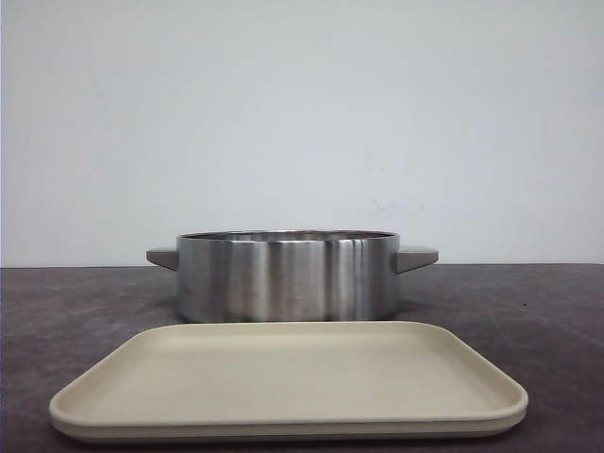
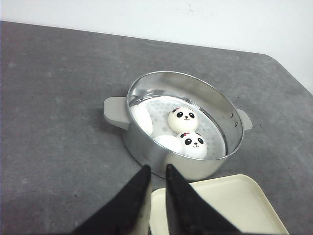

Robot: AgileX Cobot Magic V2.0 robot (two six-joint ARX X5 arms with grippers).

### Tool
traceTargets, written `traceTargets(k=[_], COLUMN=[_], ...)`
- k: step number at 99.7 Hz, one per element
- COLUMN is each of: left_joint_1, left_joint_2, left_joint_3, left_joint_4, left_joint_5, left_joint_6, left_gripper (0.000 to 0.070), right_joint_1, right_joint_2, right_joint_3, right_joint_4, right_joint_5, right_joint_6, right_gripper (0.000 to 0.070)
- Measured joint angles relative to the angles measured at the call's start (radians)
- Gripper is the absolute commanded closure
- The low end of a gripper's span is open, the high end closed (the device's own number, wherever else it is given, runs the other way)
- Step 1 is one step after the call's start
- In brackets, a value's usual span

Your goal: Steam buns

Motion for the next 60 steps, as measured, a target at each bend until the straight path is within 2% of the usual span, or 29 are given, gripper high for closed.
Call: traceTargets(k=[24, 37, 45, 60], left_joint_1=[0.000, 0.000, 0.000, 0.000], left_joint_2=[0.000, 0.000, 0.000, 0.000], left_joint_3=[0.000, 0.000, 0.000, 0.000], left_joint_4=[0.000, 0.000, 0.000, 0.000], left_joint_5=[0.000, 0.000, 0.000, 0.000], left_joint_6=[0.000, 0.000, 0.000, 0.000], left_gripper=[0.0694, 0.0693, 0.0693, 0.0694], right_joint_1=[-0.005, -0.082, -0.165, -0.315], right_joint_2=[-0.042, -0.154, -0.236, -0.371], right_joint_3=[0.000, -0.046, -0.146, -0.422], right_joint_4=[-0.008, 0.005, 0.105, 0.392], right_joint_5=[0.000, 0.020, 0.031, 0.027], right_joint_6=[0.000, -0.006, -0.026, -0.065], right_gripper=[0.0682, 0.0682, 0.0682, 0.0682])
